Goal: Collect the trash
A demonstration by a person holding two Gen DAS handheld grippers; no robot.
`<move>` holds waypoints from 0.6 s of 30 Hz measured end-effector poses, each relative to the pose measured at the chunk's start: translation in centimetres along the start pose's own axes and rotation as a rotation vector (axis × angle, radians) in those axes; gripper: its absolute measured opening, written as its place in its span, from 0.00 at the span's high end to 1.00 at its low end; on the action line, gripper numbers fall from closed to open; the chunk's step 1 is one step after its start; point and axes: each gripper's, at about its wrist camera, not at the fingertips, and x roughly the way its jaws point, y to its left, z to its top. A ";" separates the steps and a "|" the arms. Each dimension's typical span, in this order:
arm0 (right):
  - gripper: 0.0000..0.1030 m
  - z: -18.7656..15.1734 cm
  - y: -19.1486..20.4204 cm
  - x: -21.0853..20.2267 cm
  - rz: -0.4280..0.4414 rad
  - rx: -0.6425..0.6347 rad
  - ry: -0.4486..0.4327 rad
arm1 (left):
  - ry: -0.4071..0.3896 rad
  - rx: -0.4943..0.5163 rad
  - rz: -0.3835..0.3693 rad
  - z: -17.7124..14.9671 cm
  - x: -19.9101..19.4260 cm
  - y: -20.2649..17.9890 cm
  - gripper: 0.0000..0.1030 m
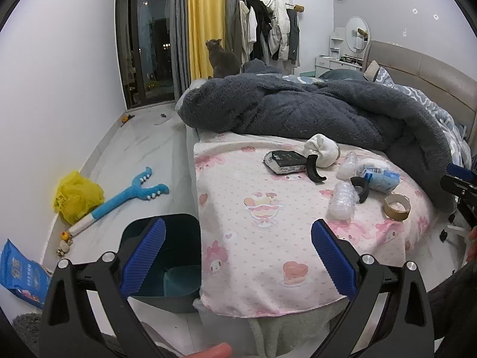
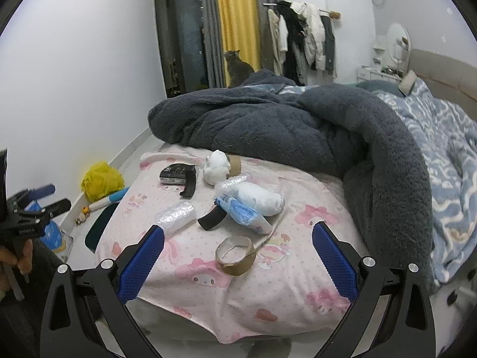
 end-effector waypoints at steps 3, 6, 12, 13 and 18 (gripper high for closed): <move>0.03 0.0 0.0 0.2 0.015 0.004 0.014 | 0.006 0.009 -0.009 0.0 0.2 -0.3 0.03; 0.03 -0.2 0.5 0.7 0.022 -0.024 0.036 | 0.002 0.022 -0.026 0.0 0.2 -0.7 0.03; 0.03 -0.8 0.9 1.9 0.031 -0.042 0.075 | 0.000 0.038 -0.082 0.7 0.9 -1.5 0.04; 0.03 -0.9 0.8 2.1 0.029 -0.040 0.078 | 0.001 0.043 -0.091 0.8 1.1 -1.6 0.04; 0.03 -1.1 0.6 3.0 0.032 -0.029 0.098 | 0.012 0.066 -0.130 1.3 1.9 -2.3 0.05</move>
